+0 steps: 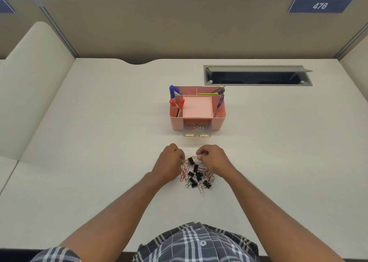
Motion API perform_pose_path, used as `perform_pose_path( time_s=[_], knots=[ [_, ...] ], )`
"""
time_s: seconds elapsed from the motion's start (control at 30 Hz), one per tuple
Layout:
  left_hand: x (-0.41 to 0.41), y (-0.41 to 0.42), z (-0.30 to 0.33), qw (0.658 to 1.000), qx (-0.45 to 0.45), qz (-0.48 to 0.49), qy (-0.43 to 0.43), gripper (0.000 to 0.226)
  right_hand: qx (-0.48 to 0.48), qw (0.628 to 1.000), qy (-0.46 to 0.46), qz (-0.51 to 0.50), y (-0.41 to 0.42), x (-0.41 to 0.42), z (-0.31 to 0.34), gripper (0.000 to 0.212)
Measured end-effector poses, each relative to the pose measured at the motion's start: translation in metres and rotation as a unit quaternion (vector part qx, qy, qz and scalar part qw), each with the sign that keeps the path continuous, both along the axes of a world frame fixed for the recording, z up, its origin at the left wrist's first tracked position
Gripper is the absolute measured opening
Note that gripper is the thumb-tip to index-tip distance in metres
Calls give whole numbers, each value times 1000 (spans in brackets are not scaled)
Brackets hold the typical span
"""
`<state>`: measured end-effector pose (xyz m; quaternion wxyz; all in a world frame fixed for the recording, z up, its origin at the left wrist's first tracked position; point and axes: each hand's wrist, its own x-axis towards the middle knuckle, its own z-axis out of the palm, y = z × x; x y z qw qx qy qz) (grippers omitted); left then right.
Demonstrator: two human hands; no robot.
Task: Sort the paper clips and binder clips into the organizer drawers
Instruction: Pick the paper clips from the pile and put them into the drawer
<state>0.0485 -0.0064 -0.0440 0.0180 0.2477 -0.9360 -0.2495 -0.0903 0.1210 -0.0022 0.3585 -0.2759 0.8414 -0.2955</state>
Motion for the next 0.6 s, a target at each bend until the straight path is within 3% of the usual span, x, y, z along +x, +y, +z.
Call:
perform_pose_path(
  time_s=[0.27,0.6],
  knots=[
    [-2,1,-1,1000,12,16,-1,9,-12,996,-59,-70,10,-14,-3,12],
    [-1,16,8,989,120,0,92,44,-45,992,-74,-93,9,-12,-3,10]
  ],
)
